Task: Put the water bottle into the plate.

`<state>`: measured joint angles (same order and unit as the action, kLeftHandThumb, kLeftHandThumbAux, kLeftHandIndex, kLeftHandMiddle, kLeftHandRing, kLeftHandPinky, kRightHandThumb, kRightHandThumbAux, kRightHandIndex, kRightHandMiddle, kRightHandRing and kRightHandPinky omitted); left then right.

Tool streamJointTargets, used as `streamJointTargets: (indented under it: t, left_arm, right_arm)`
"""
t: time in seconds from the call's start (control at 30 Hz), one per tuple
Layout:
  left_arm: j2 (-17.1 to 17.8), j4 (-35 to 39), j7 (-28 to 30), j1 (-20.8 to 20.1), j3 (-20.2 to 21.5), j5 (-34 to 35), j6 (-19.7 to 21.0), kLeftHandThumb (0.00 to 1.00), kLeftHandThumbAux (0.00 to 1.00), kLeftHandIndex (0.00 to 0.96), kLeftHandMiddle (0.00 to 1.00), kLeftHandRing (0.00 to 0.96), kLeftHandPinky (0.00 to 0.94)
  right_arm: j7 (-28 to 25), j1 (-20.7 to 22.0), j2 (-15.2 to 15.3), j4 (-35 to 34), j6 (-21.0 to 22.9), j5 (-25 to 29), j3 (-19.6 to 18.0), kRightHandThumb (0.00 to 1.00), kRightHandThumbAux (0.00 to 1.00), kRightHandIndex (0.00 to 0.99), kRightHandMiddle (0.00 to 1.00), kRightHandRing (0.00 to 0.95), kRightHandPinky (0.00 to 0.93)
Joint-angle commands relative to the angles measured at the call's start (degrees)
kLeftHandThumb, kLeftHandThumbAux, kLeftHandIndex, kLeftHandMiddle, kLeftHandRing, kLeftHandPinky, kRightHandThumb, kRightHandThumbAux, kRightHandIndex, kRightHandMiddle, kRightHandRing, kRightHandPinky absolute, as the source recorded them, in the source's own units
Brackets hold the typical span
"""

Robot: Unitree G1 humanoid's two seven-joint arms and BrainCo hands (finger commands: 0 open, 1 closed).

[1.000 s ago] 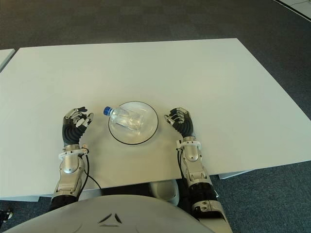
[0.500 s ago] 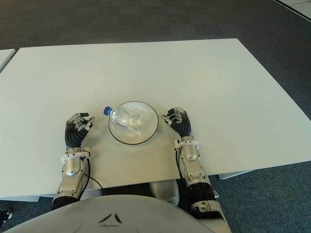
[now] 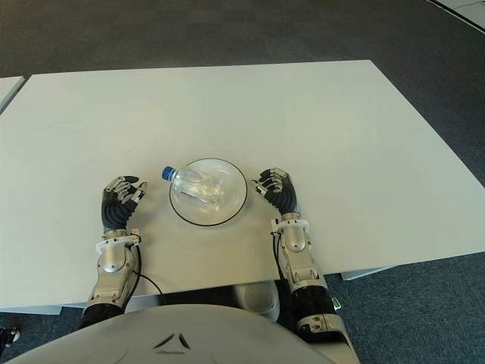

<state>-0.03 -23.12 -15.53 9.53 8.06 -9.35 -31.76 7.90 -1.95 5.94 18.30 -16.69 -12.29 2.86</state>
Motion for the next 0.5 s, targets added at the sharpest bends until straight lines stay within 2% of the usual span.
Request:
streamJointTargets:
  t: [0.03,0.2,0.5]
  left_arm:
    - [0.34,-1.82,0.85,0.08,-0.32,1.09,0.97,0.703,0.716,0.437,0.714,0.689,0.661]
    - [0.40,-1.98,1.30,0.25,-0.62,1.76,1.44,0.703,0.716,0.437,0.711,0.685,0.653]
    - [0.11,-1.11,2.79,0.91,-1.01,3.49,4.61,0.704,0.715,0.436,0.701,0.680,0.657]
  right_arm:
    - [-0.18,-0.80,0.02,-0.38,1.37,-0.15,0.05,0.704,0.731,0.428,0.523,0.524,0.537]
    - [-0.32,-0.97,0.11,-0.67,1.36,0.00,0.07,0.704,0.731,0.428,0.525,0.527,0.543]
    - [-0.45,-0.87,0.15,-0.68,0.72,0.13,0.16,0.703,0.730,0.428,0.539,0.532,0.515]
